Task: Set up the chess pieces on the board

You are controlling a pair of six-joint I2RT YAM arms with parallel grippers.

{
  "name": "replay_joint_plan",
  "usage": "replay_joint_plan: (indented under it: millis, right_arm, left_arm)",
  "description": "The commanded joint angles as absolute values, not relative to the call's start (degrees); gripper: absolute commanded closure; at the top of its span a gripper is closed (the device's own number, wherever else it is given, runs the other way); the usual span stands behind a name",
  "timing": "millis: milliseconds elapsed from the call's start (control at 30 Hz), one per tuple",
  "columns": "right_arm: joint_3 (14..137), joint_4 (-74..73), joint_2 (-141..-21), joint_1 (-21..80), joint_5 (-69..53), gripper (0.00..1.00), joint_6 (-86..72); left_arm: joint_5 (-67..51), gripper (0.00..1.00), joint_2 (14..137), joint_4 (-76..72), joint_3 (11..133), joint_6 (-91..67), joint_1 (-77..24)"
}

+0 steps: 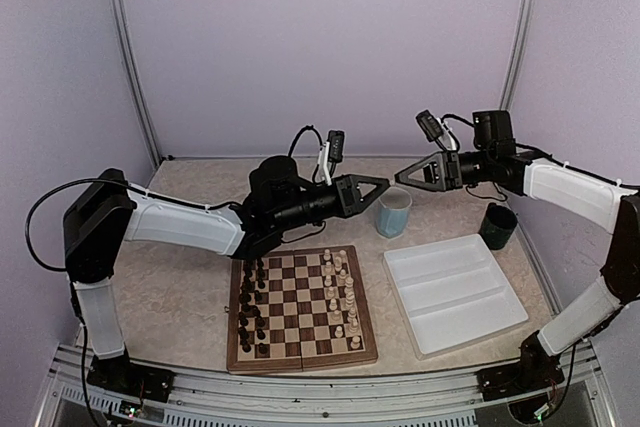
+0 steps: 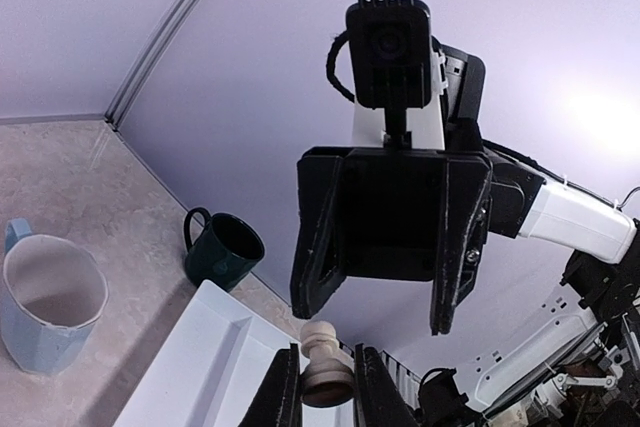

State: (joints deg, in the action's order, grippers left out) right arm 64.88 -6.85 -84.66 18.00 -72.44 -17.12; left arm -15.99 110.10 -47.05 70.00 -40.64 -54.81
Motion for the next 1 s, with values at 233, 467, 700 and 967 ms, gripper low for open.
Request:
replay_joint_plan:
  millis: [233, 467, 700, 967]
  right_arm:
    - [63.96, -2.88, -87.01, 18.35, -74.50, 0.58, -20.25]
    - [62.79, -0.19, -86.75, 18.96, -76.41, 0.74, -22.33]
    - [62.30, -0.21, -86.56, 19.59, -76.71, 0.78, -22.41]
    - [63.70, -1.44, -86.25, 19.69, -76.82, 0.98, -19.35]
  left_arm:
    - [-15.95, 0.88, 111.18, -48.40, 72.69, -39.79, -55.63]
    - [-15.90, 0.88, 111.86, -48.50, 73.12, -40.23, -55.63]
    - [-16.23, 0.88, 112.56, -48.69, 73.99, -40.40, -55.63]
    - [-16.15, 0.85, 113.13, -47.54, 74.45, -40.39, -55.63]
